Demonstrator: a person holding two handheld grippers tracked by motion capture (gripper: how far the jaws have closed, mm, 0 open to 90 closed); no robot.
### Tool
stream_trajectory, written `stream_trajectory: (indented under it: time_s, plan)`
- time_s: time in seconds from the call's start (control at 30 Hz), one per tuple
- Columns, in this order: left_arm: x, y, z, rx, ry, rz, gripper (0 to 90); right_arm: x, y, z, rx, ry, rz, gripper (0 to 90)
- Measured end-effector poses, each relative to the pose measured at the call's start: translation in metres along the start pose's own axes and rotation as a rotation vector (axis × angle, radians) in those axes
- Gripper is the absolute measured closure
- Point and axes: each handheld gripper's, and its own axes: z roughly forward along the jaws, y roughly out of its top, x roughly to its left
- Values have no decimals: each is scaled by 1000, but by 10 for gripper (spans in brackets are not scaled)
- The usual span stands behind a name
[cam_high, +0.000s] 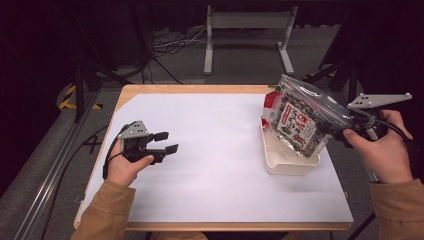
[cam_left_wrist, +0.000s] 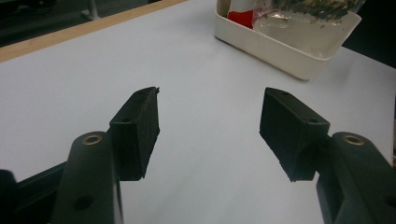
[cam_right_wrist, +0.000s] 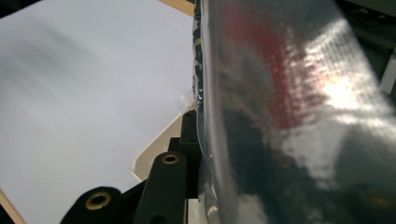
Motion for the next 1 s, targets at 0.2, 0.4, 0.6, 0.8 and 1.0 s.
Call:
stream_trajectory:
  time_s: [0.2,0.4,0.6,0.8,1.0]
  plan:
    - [0,0,0,2,1,-4,382,-1,-7,21,61,27,5,770]
    - [0,-1,0,2,4,-2,379,1,-10,31,81,28,1,770]
    - [-1,-2,-3,1,7,-8,377,-6,-27,47,81,38,32,770]
    - [-1,-4,-3,10,8,-8,375,-18,-37,47,48,63,65,769]
    - [-1,-6,-5,10,27,-18,349,-23,-40,48,-7,57,77,760]
